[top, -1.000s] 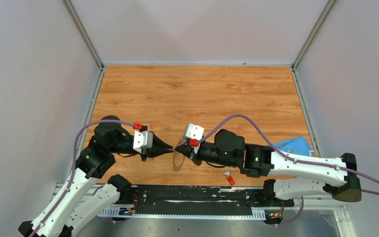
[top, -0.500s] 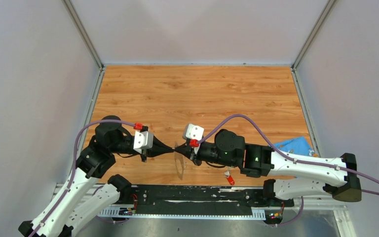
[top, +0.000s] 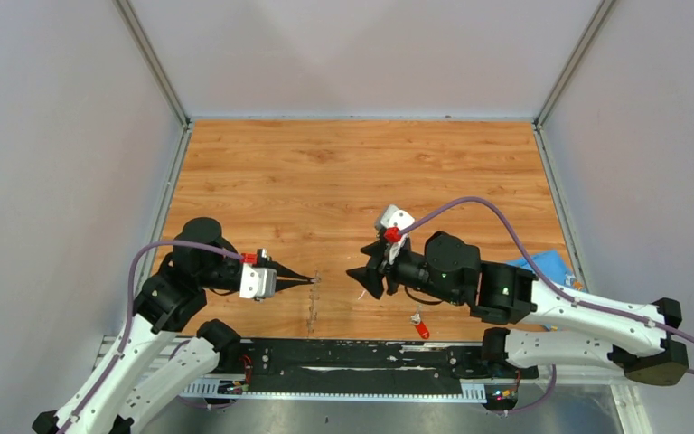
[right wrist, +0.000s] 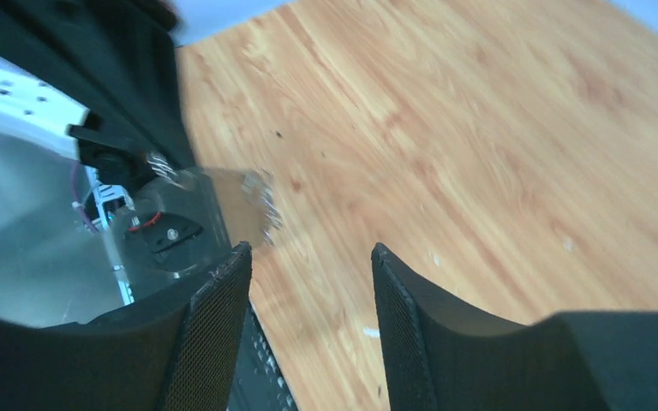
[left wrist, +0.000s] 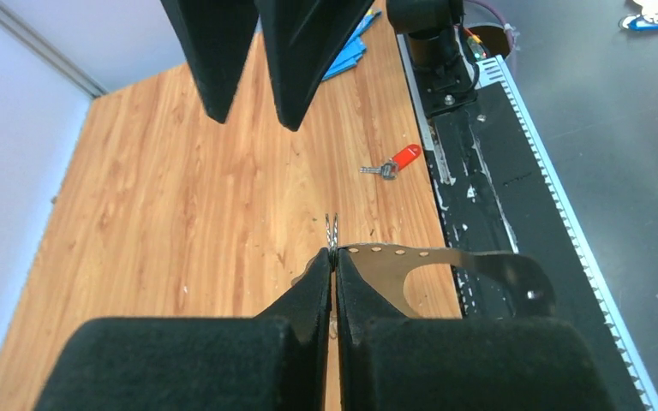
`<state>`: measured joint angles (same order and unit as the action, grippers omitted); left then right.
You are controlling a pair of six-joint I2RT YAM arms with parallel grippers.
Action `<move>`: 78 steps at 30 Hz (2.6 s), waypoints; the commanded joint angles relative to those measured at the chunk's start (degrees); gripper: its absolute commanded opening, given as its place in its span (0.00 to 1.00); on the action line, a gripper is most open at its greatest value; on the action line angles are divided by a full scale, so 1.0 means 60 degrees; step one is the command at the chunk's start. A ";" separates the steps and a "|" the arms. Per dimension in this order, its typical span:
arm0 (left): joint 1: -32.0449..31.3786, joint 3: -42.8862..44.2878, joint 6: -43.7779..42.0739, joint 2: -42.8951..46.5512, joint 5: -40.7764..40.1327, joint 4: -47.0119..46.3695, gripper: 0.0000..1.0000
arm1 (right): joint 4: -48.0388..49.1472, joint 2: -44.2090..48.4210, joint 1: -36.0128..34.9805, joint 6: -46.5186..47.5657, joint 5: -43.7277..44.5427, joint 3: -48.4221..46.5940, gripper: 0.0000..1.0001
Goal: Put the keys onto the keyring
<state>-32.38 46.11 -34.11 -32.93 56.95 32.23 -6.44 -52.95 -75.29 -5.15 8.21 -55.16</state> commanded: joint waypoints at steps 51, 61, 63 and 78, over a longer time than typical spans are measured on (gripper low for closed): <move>-0.0038 -0.0021 -0.1209 0.0778 0.0331 0.0426 0.00 | -0.3846 -0.0076 0.2455 -0.6985 -0.0165 0.5174 0.21; -0.0034 -0.0038 -0.1325 0.0797 0.0357 0.0528 0.00 | -0.4196 0.0127 0.2455 -0.6949 0.0226 0.4937 0.04; -0.0035 -0.0024 -0.1325 0.0792 0.0352 0.0532 0.00 | -0.4214 0.0214 0.2455 -0.6960 0.0345 0.4980 0.01; -0.0038 -0.0025 -0.1307 0.0800 0.0283 0.0643 0.00 | -0.3462 -0.0061 0.2455 -0.3396 0.0917 0.3382 0.00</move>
<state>-32.38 46.06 -41.54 -28.40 58.04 36.18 -28.34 -52.34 -61.32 -34.28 10.26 -30.70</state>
